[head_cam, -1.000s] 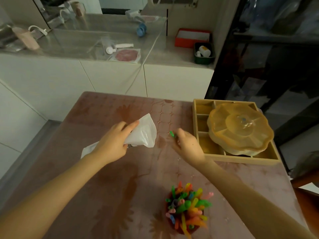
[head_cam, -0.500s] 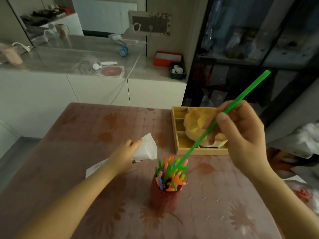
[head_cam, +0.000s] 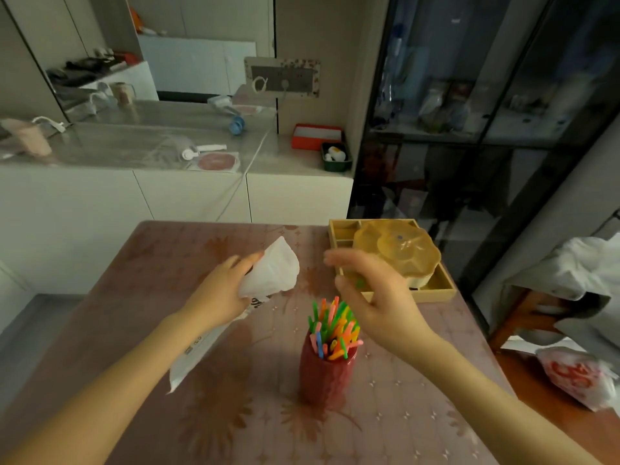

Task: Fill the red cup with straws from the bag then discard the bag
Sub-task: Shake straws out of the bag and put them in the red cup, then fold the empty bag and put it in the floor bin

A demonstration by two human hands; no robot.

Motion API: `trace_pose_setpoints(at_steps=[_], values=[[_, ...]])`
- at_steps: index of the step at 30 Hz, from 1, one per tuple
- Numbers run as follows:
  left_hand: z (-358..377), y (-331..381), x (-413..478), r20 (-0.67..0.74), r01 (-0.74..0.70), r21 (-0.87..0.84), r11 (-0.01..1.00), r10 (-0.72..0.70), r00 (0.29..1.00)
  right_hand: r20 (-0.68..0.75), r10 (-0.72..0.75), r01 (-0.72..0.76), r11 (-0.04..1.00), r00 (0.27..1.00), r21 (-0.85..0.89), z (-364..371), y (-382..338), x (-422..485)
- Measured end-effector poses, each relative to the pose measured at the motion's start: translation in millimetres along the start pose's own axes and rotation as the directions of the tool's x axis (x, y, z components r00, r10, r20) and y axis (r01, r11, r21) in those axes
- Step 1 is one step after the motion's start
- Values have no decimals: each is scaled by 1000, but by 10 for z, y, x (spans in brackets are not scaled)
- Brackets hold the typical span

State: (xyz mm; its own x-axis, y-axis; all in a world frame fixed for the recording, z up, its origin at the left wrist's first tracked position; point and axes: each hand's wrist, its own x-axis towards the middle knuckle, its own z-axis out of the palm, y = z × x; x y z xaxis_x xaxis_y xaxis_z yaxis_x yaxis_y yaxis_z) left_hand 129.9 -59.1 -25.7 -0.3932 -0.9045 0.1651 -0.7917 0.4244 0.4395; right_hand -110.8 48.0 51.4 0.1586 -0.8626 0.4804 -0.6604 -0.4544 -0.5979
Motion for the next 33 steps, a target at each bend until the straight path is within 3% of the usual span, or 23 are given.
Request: trace_pose_setpoints(at_steps=[2, 3, 5, 6, 7, 9, 11, 13, 17, 21, 25, 29, 33], values=[[-163, 102, 5, -32, -29, -43, 999, 28, 999, 166, -39, 86, 955, 985, -285, 164, 50, 20], [-250, 161, 1, -54, -39, -56, 998, 36, 998, 301, 32, 100, 906, 953, -412, 237, 82, 1], [-430, 267, -17, -80, -46, -87, 995, 39, 996, 479, 189, 120, 831, 857, -542, 344, 162, -70], [-517, 305, -29, -83, -55, -109, 992, 46, 996, 487, 207, 113, 829, 849, -548, 351, 158, -90], [-604, 343, -49, -76, -64, -125, 990, 55, 996, 420, 198, 56, 853, 886, -519, 329, 118, -97], [-776, 433, -90, -38, -82, -143, 986, 78, 996, 134, 113, -45, 902, 984, -430, 235, 11, -52], [-954, 560, -121, 38, -90, -148, 985, 96, 995, -44, -41, 18, 901, 998, -433, 112, -130, 46], [-1133, 720, -137, 141, -115, -133, 984, 133, 981, -27, -125, 103, 909, 992, -404, -9, -265, 124], [-1401, 1009, -128, 319, -183, -189, 965, 237, 918, -3, -96, 96, 991, 995, -99, -293, -490, 158], [-1403, 1288, -129, 444, -115, -370, 922, 284, 850, -147, 130, -108, 983, 981, 148, -519, -545, -91], [-1273, 1612, -300, 486, -40, -569, 821, 376, 789, -206, 259, -177, 921, 944, 347, -692, -497, -439], [-993, 1946, -568, 537, -141, -423, 895, 373, 757, -250, 289, -192, 917, 924, 351, -918, -434, -859], [-616, 2303, -841, 482, -235, -288, 929, 352, 802, -256, 345, -266, 917, 903, 297, -1181, -389, -1391]])
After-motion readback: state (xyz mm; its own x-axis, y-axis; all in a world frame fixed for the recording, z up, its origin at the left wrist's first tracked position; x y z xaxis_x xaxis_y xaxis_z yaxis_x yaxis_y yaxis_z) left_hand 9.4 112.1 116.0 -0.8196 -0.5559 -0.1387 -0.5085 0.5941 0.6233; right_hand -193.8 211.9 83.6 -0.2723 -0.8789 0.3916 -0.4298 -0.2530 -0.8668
